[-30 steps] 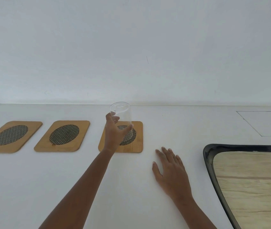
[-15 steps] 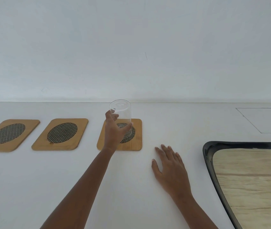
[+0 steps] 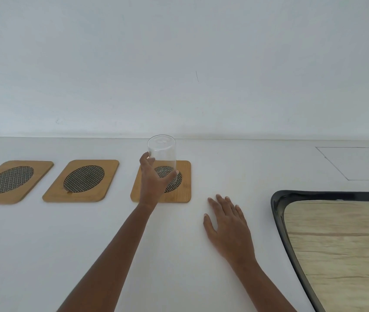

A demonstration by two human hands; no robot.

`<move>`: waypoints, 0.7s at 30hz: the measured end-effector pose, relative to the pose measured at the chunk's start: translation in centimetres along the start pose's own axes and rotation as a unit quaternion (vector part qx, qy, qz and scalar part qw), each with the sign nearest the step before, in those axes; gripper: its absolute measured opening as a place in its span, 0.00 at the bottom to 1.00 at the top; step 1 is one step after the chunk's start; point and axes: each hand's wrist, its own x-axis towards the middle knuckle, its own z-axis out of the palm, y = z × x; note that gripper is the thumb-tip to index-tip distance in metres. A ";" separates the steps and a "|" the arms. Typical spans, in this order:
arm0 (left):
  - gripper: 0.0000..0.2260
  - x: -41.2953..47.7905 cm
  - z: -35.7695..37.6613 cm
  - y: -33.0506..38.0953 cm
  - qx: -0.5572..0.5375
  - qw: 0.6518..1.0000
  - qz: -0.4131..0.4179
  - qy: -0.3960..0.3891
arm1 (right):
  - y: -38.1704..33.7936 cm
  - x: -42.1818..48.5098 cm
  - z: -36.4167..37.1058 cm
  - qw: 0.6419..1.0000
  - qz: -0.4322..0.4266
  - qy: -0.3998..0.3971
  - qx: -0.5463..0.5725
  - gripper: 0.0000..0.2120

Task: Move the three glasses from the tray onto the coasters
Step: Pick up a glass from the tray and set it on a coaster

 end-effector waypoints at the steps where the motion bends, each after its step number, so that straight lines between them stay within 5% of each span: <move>1: 0.41 -0.5 -0.1 0.0 0.008 1.000 -0.004 0.006 | 0.0 0.0 0.0 1.000 -0.001 0.000 0.001 0.23; 9: 0.35 -7.3 0.3 -0.1 0.153 0.987 -0.001 0.050 | 0.1 0.0 0.3 1.000 -0.001 -0.004 -0.008 0.23; 16: 0.29 -13.3 1.4 -0.5 0.388 0.917 0.043 -0.080 | 0.0 -0.6 0.1 0.998 0.002 -0.029 -0.048 0.24; 21: 0.25 -15.8 1.6 -0.1 0.439 0.887 0.075 -0.121 | -0.4 -3.1 -0.3 0.996 -0.008 -0.057 -0.063 0.25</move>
